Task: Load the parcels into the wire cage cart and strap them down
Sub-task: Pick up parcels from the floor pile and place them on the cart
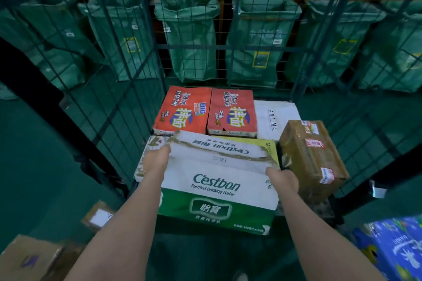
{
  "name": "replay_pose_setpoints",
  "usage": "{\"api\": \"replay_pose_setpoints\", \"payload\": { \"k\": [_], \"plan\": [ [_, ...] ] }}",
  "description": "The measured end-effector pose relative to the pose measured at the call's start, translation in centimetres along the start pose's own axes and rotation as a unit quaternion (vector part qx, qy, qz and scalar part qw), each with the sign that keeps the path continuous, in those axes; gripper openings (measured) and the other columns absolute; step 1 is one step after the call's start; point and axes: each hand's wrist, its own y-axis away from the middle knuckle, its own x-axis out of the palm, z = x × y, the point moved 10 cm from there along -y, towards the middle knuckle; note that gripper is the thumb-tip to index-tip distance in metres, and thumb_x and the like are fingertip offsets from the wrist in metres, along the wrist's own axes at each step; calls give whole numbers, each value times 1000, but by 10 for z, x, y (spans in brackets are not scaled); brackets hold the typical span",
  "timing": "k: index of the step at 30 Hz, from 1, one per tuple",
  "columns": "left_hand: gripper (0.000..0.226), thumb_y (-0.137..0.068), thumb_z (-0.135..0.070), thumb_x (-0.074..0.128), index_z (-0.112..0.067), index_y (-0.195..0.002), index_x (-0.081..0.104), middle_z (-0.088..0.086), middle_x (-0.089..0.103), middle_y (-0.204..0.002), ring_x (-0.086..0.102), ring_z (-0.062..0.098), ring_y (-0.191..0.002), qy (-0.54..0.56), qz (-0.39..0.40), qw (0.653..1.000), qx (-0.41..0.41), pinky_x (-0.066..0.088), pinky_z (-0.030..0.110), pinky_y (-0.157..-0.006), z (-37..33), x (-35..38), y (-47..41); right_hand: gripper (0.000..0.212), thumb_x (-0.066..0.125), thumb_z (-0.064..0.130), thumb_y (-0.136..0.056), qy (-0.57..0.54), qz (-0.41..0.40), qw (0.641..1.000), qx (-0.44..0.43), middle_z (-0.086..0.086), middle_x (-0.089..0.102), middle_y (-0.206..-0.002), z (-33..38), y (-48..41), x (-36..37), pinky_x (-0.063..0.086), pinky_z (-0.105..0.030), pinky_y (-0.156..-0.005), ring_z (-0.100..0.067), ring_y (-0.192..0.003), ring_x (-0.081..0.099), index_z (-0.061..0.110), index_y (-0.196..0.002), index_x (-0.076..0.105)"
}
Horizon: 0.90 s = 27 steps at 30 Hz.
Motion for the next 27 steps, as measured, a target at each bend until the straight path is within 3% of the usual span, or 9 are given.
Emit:
{"api": "replay_pose_setpoints", "payload": {
  "k": [5,9,12,14,17,20,22,24,27],
  "plan": [
    [30,-88,-21,54,-7,-66,41,3,40,-69,43,24,-71,10,-26,999,-20,37,31,-69,-23,18,-45,30,54,22,-85,21,-1,999,-40,-5,52,-64,66,-39,15,38,-26,-52,-21,-60,51,8,-59,48],
    [25,-87,-22,55,1,-93,49,6,45,-77,45,24,-70,18,-40,999,-27,38,31,-69,-41,42,-86,32,53,21,-86,43,18,997,-55,-4,47,-59,115,-81,27,29,-26,-46,-17,-54,44,9,-57,48],
    [24,-86,-22,55,1,-84,51,10,48,-83,45,24,-68,14,-48,998,-29,39,31,-70,-59,60,-115,28,53,19,-86,54,23,996,-69,-3,48,-60,149,-111,35,35,-26,-51,-18,-56,44,8,-61,50],
    [24,-84,-22,54,1,-78,52,15,52,-94,47,23,-66,14,-53,998,-29,39,31,-70,-71,69,-131,27,53,19,-86,58,22,994,-88,-6,53,-69,175,-128,41,38,-27,-57,-20,-61,47,6,-63,50],
    [35,-76,-26,54,3,-96,57,20,53,-117,56,33,-90,1,-67,997,-48,42,32,-71,-83,75,-156,24,53,27,-83,94,31,989,-112,-16,61,-96,208,-148,56,42,-30,-70,-32,-87,58,3,-80,57],
    [29,-59,-31,51,-4,-71,49,14,53,-96,49,26,-73,23,-49,998,-43,39,30,-66,-106,86,-180,53,46,38,-65,92,35,990,-106,-20,61,-107,239,-166,74,45,-31,-76,-35,-98,59,-1,-96,64],
    [26,-52,-31,46,-7,-63,43,9,46,-79,40,21,-60,30,-44,998,-39,33,28,-58,-122,92,-196,57,48,37,-64,86,27,991,-100,-21,64,-105,261,-174,84,48,-33,-80,-35,-98,60,-4,-100,66],
    [24,-61,-29,52,-9,-62,40,6,42,-71,35,19,-56,27,-48,998,-27,29,28,-55,-137,95,-224,45,53,30,-74,91,21,990,-106,-22,66,-102,285,-183,98,49,-35,-79,-36,-96,61,-6,-99,66],
    [25,-77,-16,54,-12,-61,36,4,36,-66,30,18,-56,26,-53,998,-22,24,29,-54,-155,102,-279,64,41,34,-54,81,15,992,-97,-21,67,-101,317,-202,126,49,-34,-80,-36,-97,62,-6,-98,67]
  ]
}}
